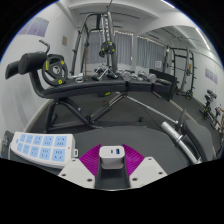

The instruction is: Unplug charger

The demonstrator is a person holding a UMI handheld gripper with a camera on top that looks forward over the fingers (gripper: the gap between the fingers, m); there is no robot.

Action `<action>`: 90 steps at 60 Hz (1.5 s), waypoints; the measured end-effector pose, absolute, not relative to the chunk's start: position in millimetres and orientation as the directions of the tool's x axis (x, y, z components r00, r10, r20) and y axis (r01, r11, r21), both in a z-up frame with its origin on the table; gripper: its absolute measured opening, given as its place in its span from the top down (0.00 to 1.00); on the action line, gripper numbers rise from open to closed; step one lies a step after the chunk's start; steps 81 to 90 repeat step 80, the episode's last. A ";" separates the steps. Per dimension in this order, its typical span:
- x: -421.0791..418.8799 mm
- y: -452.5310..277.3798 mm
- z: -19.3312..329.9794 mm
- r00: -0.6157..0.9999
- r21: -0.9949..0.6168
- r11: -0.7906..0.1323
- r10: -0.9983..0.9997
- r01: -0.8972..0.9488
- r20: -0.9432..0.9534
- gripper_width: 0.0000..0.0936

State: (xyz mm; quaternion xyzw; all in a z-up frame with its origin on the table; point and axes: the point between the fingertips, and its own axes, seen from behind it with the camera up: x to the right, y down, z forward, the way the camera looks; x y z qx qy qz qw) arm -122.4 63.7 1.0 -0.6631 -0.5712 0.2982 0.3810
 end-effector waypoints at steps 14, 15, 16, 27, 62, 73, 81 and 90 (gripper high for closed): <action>-95.6 70.4 15.8 0.199 -0.838 -0.045 0.977 0.543 0.076 0.11; -91.0 70.2 21.1 0.200 -0.841 -0.046 0.977 0.539 0.075 0.09; -85.8 69.7 27.1 0.202 -0.844 -0.048 0.977 0.534 0.072 0.08; 8.8 52.5 110.2 0.199 -0.872 -0.044 0.978 0.488 0.062 0.08; 302.3 -51.7 234.9 0.146 -0.906 -0.028 0.989 0.422 0.037 0.09; 318.5 -64.0 235.4 0.139 -0.905 -0.017 0.989 0.426 0.046 0.09; 322.3 -79.3 238.3 0.117 -0.906 -0.022 0.993 0.422 0.031 0.09; 322.3 -79.3 238.3 0.117 -0.906 -0.022 0.993 0.422 0.031 0.09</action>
